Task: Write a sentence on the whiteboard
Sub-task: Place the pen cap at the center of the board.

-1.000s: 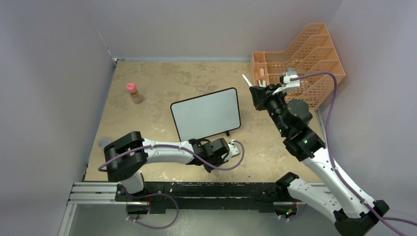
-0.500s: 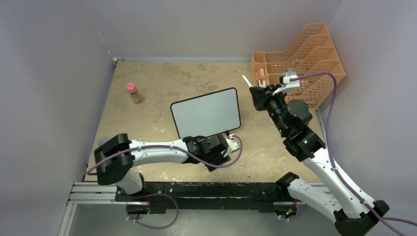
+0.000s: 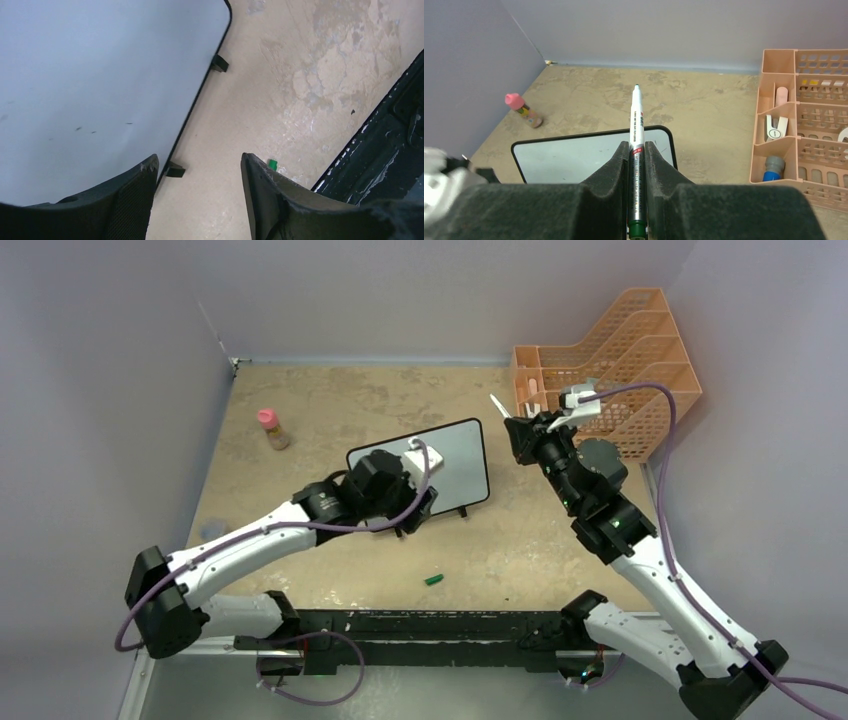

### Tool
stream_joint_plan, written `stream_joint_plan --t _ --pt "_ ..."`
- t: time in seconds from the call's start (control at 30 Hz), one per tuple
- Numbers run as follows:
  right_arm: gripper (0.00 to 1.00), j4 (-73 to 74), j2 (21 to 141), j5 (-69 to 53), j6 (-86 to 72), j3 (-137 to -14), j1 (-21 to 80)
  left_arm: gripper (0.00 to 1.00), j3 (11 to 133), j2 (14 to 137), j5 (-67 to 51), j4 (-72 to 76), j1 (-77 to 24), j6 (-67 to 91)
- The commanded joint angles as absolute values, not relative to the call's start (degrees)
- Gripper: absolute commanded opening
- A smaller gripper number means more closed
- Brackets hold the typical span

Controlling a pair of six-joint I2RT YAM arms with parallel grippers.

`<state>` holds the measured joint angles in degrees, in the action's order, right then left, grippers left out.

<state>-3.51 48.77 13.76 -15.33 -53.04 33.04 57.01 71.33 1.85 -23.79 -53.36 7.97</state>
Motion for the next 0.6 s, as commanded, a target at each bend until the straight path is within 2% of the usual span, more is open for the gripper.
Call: stream_joint_plan --t 0.0,0.37,0.57 --pt "0.00 -5.5 49.4 13.2 -13.5 -56.4 33.0 0.60 57.6 65.5 -3.7 -23.0 -45.3 8.8" --pt "0.00 -4.7 52.4 11.8 -11.4 -60.1 33.0 0.60 54.2 57.8 -19.1 -22.1 -21.7 9.3" --pt "0.00 -4.7 53.7 8.7 -11.1 -61.1 33.0 0.59 50.0 55.5 -35.0 -17.6 -4.3 12.6"
